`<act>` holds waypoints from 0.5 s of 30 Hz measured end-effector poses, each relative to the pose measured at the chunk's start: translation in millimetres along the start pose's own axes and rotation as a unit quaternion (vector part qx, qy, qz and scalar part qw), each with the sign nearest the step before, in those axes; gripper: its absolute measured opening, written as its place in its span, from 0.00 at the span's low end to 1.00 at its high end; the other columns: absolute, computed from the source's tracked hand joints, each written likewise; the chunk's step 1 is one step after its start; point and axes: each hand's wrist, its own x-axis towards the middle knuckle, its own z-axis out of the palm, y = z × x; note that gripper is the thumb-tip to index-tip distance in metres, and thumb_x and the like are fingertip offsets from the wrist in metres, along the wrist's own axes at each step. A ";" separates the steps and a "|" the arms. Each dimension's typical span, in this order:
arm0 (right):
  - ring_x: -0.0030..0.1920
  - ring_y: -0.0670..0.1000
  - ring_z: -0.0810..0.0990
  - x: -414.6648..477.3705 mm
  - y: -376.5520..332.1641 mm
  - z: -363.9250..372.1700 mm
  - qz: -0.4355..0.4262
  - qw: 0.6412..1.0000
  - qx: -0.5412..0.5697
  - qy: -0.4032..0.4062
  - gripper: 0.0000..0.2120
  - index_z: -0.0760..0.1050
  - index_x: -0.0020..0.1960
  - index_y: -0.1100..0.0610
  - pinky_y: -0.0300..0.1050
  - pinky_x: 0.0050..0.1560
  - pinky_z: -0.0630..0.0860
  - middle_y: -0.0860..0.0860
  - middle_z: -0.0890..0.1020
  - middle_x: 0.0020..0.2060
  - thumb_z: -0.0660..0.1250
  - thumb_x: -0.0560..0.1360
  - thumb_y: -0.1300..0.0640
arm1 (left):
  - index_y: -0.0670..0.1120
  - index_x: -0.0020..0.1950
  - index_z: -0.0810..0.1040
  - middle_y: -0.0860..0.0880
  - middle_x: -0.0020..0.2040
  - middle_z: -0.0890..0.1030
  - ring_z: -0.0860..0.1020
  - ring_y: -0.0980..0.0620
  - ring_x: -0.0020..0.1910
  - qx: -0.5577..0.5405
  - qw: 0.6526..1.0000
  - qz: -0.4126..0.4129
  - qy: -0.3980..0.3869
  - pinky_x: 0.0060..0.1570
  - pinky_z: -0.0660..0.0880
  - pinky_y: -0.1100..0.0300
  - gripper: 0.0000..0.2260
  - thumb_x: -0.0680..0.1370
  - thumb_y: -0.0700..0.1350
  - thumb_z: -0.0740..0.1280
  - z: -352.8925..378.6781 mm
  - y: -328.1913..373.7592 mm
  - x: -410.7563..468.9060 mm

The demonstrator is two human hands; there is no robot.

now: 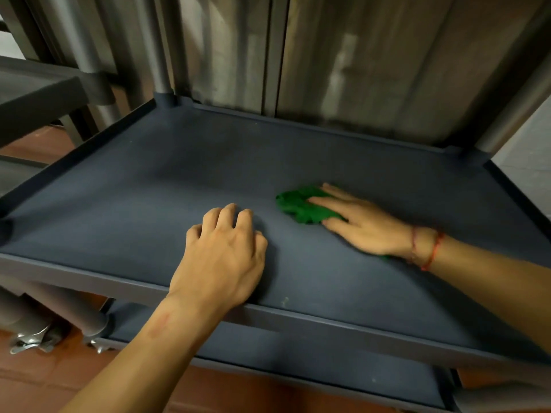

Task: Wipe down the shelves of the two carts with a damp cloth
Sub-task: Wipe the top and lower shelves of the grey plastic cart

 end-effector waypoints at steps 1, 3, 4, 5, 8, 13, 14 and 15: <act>0.78 0.51 0.55 -14.6 -11.5 1.5 -0.029 0.999 0.007 -0.013 0.25 0.66 0.76 0.54 0.29 0.74 0.42 0.57 0.63 0.77 0.60 0.80 0.49 | 0.46 0.66 0.71 0.46 0.70 0.71 0.67 0.42 0.69 0.003 1.000 0.003 -0.002 0.61 0.68 0.43 0.24 0.79 0.55 0.47 0.4 -0.1 0.5; 0.79 0.50 0.55 -46.9 -32.5 3.8 -0.074 0.996 0.014 -0.045 0.26 0.69 0.75 0.52 0.35 0.77 0.44 0.55 0.63 0.77 0.57 0.79 0.46 | 0.46 0.67 0.71 0.46 0.70 0.70 0.68 0.42 0.68 0.007 1.000 0.012 -0.009 0.60 0.68 0.43 0.25 0.78 0.56 0.46 0.0 0.0 1.1; 0.80 0.48 0.52 -63.6 -41.5 3.8 -0.079 0.995 0.020 -0.066 0.26 0.68 0.75 0.50 0.38 0.78 0.43 0.52 0.61 0.78 0.56 0.78 0.46 | 0.47 0.67 0.70 0.47 0.70 0.70 0.67 0.42 0.68 0.009 1.000 0.018 -0.013 0.60 0.67 0.43 0.25 0.78 0.56 0.45 -0.4 0.3 1.0; 0.80 0.45 0.49 -78.9 -49.2 2.3 -0.079 0.992 0.028 -0.090 0.26 0.67 0.75 0.47 0.40 0.79 0.42 0.49 0.58 0.79 0.55 0.78 0.46 | 0.47 0.68 0.70 0.47 0.71 0.70 0.67 0.43 0.69 0.010 1.000 0.021 -0.020 0.61 0.67 0.42 0.25 0.78 0.56 0.46 0.0 -0.2 0.9; 0.79 0.40 0.43 -108.4 -62.3 -4.4 -0.065 0.990 0.042 -0.119 0.27 0.63 0.77 0.43 0.43 0.79 0.42 0.44 0.54 0.80 0.52 0.78 0.44 | 0.48 0.70 0.70 0.48 0.72 0.70 0.67 0.44 0.70 0.009 0.999 0.037 -0.028 0.62 0.66 0.41 0.26 0.77 0.57 0.47 -0.2 -0.9 1.0; 0.79 0.41 0.39 -132.8 -68.4 -14.6 0.012 0.994 -0.047 -0.101 0.30 0.46 0.79 0.35 0.46 0.79 0.38 0.44 0.46 0.81 0.46 0.79 0.32 | 0.49 0.69 0.73 0.49 0.70 0.72 0.67 0.43 0.70 -0.043 0.996 0.070 -0.035 0.64 0.66 0.40 0.27 0.77 0.59 0.48 -2.2 -1.9 3.9; 0.80 0.43 0.41 -141.4 -64.8 -17.8 0.042 0.995 -0.059 -0.072 0.31 0.46 0.79 0.34 0.47 0.79 0.38 0.45 0.47 0.81 0.44 0.78 0.29 | 0.49 0.67 0.75 0.48 0.69 0.74 0.69 0.43 0.69 -0.071 0.992 0.100 -0.023 0.65 0.67 0.41 0.27 0.77 0.60 0.50 -4.1 -0.8 5.6; 0.80 0.45 0.45 -151.1 -58.2 -20.5 0.081 0.994 -0.072 -0.026 0.31 0.49 0.79 0.35 0.48 0.79 0.41 0.47 0.51 0.81 0.42 0.77 0.28 | 0.49 0.66 0.77 0.48 0.67 0.75 0.70 0.44 0.68 -0.106 0.984 0.143 -0.016 0.67 0.68 0.44 0.26 0.77 0.60 0.52 -6.2 2.7 8.4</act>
